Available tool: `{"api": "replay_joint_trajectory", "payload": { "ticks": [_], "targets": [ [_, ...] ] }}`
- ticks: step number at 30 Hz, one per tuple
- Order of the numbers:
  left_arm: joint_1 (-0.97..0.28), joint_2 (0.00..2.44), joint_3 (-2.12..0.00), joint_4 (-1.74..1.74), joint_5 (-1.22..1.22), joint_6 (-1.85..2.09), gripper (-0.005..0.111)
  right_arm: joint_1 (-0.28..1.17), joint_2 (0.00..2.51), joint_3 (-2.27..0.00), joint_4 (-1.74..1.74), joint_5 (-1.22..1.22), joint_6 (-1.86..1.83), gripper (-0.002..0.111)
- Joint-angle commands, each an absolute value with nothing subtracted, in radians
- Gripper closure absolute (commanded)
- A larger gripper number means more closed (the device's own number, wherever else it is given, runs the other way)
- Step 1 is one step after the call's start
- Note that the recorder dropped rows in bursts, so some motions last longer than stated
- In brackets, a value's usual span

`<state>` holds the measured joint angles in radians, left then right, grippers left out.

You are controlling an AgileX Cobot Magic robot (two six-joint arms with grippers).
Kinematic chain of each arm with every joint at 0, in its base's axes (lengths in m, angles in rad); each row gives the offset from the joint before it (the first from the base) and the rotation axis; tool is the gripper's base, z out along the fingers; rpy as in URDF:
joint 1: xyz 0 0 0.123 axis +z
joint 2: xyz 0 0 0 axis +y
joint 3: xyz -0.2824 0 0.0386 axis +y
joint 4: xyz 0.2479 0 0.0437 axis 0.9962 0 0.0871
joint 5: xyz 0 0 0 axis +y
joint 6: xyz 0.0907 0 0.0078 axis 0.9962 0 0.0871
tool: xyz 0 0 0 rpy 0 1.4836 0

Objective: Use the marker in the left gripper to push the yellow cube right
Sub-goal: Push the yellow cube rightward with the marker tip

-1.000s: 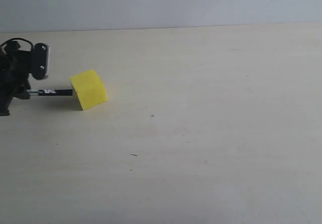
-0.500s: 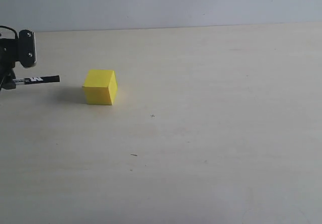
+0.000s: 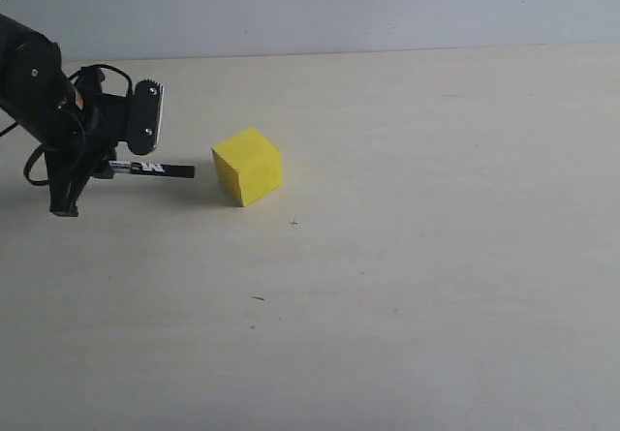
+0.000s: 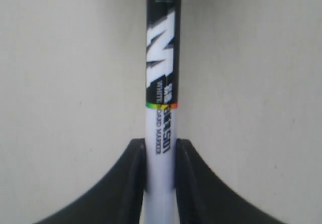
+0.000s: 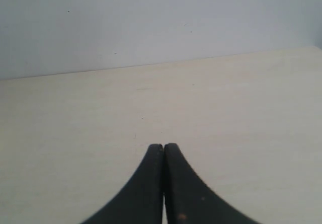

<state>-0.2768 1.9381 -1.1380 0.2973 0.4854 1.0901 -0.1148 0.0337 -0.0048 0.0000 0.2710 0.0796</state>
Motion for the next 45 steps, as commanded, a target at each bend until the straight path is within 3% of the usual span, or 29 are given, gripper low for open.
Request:
{"api": "replay_joint_trajectory", "payload": {
  "ticks": [1,8,19,25,33,45],
  "targets": [
    [-0.25,1.937,-1.143,0.304,0.484,1.057,0.107,-0.116,0.036,0.0,0.0,0.264,0.08,0.108],
    [-0.398,2.03,-1.166,0.293,0.31,1.027,0.107,-0.116,0.036,0.0,0.0,0.264,0.08,0.108],
    [-0.322,2.0,-1.223,0.301,0.565,0.927,0.107,-0.116,0.036,0.0,0.0,0.264,0.08,0.108],
    [-0.356,2.0,-1.223,0.283,0.506,0.882,0.107,-0.116,0.036,0.0,0.0,0.264,0.08,0.108],
    [-0.49,2.0,-1.223,0.281,0.326,0.877,0.107,-0.116,0.036,0.0,0.0,0.264,0.08,0.108],
    [-0.478,2.0,-1.247,0.319,0.469,0.869,0.107,-0.116,0.036,0.0,0.0,0.264,0.08,0.108]
  ]
}}
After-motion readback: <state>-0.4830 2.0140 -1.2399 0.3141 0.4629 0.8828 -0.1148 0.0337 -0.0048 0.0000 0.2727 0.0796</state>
